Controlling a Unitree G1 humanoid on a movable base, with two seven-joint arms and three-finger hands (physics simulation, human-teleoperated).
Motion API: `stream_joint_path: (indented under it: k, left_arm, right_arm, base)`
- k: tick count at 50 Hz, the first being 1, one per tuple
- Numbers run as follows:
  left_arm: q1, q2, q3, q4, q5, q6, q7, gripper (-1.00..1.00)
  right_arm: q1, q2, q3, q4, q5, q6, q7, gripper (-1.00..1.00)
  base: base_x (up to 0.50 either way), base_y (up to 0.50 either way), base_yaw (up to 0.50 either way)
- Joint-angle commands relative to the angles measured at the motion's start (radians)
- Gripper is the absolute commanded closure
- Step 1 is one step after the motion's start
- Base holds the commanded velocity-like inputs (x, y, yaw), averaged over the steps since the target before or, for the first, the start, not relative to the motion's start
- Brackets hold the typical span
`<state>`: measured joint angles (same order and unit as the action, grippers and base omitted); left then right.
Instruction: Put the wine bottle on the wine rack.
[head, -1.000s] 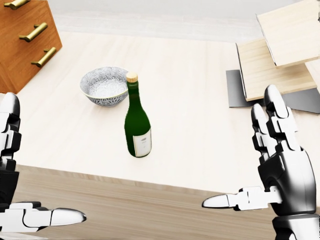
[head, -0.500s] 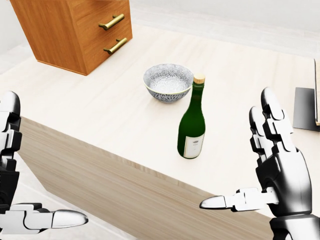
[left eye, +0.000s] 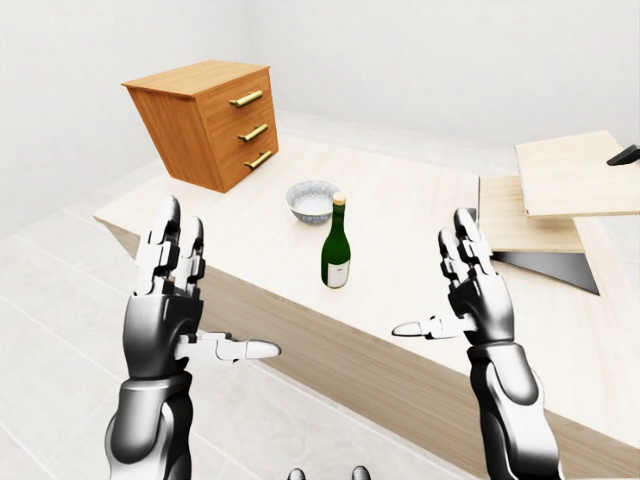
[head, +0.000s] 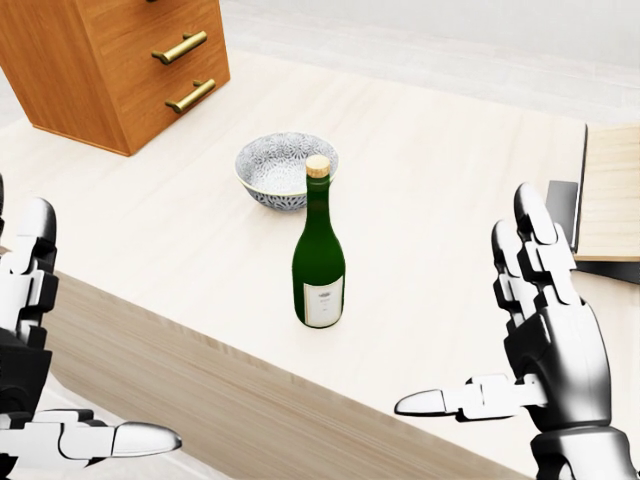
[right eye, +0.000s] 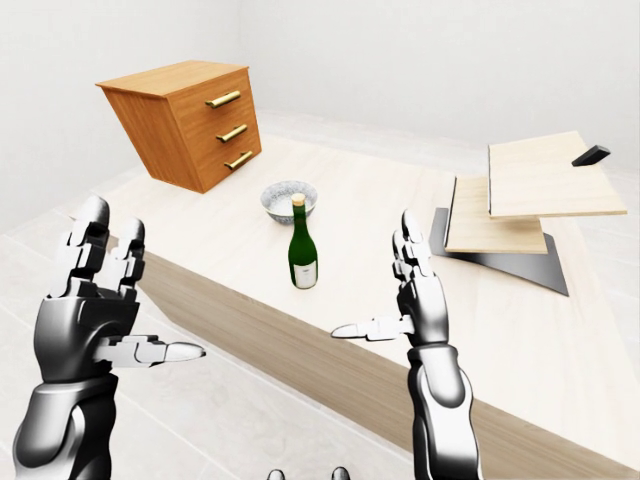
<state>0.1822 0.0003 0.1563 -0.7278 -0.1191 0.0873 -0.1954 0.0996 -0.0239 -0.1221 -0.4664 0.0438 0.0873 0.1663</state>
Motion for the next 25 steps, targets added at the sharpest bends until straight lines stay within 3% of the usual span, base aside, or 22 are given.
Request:
stream_joint_path:
  k: [1,4,17,25]
  left_arm:
    - [-0.003,0.001,0.002,0.024,-0.003,0.000,0.001,-1.00]
    - [-0.004,0.001,0.001,0.027,-0.002,0.000,0.002,-1.00]
    - [0.009,-0.004,0.004,0.056,-0.025,0.000,0.000,-1.00]
    - [0.007,-0.001,0.001,0.054,-0.026,0.000,0.003,-1.00]
  right_arm:
    - [-0.013,0.000,0.006,0.031,0.009,0.000,-0.014,-1.00]
    - [-0.013,-0.001,0.011,0.028,0.012,0.000,-0.011,-1.00]
    - [-0.031,-0.002,0.023,0.042,0.009,0.000,-0.027,-1.00]
    - [-0.033,-0.001,0.033,0.058,0.028,0.000,-0.011,-1.00]
  base:
    - [0.00,0.00,0.00]
    - [0.09,-0.08,0.00]
    - [0.44,-0.18,0.00]
    - [0.01,0.00,0.00]
